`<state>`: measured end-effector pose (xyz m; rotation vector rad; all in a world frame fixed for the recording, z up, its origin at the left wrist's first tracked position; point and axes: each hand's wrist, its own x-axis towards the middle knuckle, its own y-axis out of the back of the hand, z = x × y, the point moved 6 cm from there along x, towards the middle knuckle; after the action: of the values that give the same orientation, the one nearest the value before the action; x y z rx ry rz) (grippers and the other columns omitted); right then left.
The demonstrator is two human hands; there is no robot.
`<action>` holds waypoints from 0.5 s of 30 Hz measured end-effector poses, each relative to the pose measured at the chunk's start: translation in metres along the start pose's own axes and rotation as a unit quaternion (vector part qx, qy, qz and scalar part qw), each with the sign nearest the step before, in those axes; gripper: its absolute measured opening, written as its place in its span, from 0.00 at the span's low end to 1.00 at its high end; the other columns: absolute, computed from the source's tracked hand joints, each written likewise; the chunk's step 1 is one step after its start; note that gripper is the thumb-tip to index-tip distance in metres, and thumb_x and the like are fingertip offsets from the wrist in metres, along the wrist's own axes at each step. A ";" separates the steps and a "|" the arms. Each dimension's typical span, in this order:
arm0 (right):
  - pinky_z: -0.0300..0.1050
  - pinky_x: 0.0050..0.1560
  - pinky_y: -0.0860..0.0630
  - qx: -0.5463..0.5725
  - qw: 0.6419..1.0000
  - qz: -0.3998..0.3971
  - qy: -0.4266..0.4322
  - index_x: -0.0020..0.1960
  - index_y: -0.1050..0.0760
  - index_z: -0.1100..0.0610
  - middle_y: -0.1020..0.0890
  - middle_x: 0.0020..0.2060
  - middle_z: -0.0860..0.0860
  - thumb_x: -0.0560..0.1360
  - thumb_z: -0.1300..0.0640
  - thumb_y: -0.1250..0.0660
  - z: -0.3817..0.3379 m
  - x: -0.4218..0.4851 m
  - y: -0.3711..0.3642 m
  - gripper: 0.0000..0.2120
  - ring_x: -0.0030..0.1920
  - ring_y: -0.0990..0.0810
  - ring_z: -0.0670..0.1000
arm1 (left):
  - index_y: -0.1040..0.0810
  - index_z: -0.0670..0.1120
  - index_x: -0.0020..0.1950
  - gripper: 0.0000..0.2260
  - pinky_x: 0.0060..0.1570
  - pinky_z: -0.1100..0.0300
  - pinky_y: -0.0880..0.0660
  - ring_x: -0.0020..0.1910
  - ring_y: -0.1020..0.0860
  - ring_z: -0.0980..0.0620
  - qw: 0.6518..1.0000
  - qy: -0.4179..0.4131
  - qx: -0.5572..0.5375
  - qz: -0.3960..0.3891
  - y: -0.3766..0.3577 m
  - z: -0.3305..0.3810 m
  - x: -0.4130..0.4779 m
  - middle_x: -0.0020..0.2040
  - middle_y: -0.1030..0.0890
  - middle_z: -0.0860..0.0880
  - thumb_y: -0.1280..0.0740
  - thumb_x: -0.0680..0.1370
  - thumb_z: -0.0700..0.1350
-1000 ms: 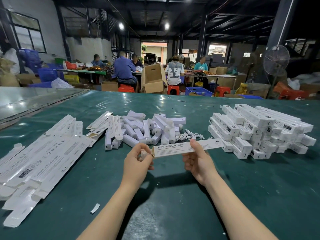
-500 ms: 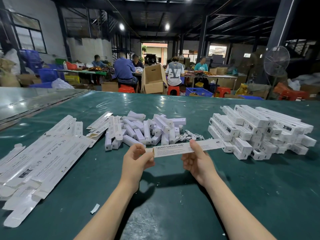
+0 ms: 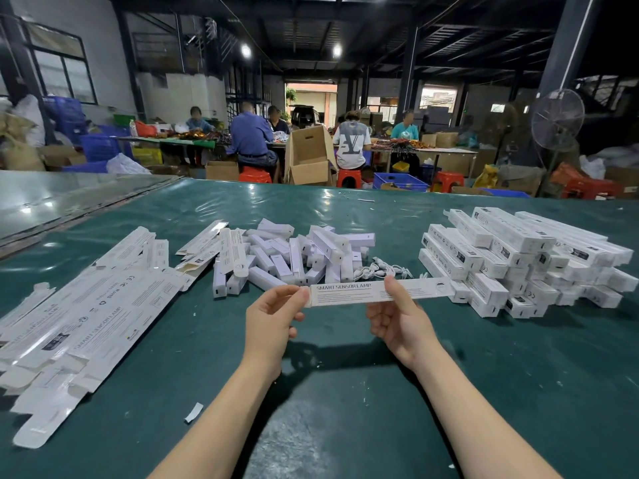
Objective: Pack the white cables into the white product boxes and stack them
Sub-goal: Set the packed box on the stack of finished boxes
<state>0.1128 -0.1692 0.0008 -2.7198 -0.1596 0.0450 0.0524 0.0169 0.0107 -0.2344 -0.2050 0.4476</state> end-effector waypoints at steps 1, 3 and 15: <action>0.34 0.21 0.32 -0.003 1.000 -0.002 0.003 0.35 0.24 0.59 0.23 0.22 0.53 0.68 0.48 0.34 0.000 0.000 -0.001 0.14 0.21 0.27 0.46 | 0.22 0.48 0.38 0.05 0.22 0.71 0.34 0.25 0.27 0.63 1.000 -0.004 0.009 0.007 0.000 0.000 0.000 0.28 0.21 0.59 0.30 0.73 0.40; 0.35 0.22 0.32 -0.005 1.000 -0.007 0.006 0.36 0.24 0.59 0.22 0.22 0.53 0.72 0.50 0.36 0.001 0.000 -0.001 0.13 0.21 0.28 0.46 | 0.21 0.49 0.38 0.05 0.23 0.71 0.33 0.25 0.26 0.64 1.000 -0.009 0.016 0.025 0.002 0.001 -0.001 0.27 0.21 0.59 0.30 0.73 0.41; 0.33 0.23 0.29 0.128 0.991 0.044 0.004 0.36 0.24 0.56 0.22 0.23 0.51 0.72 0.41 0.40 -0.008 0.002 0.015 0.19 0.21 0.27 0.46 | 0.43 0.70 0.62 0.27 0.66 0.71 0.44 0.69 0.47 0.69 0.963 -0.113 0.151 -0.191 -0.070 0.009 -0.048 0.71 0.47 0.61 0.32 0.72 0.51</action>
<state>0.1168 -0.1859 0.0018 -2.4692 -0.0285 0.0753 0.0361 -0.0640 0.0311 0.1575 -0.3928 0.1153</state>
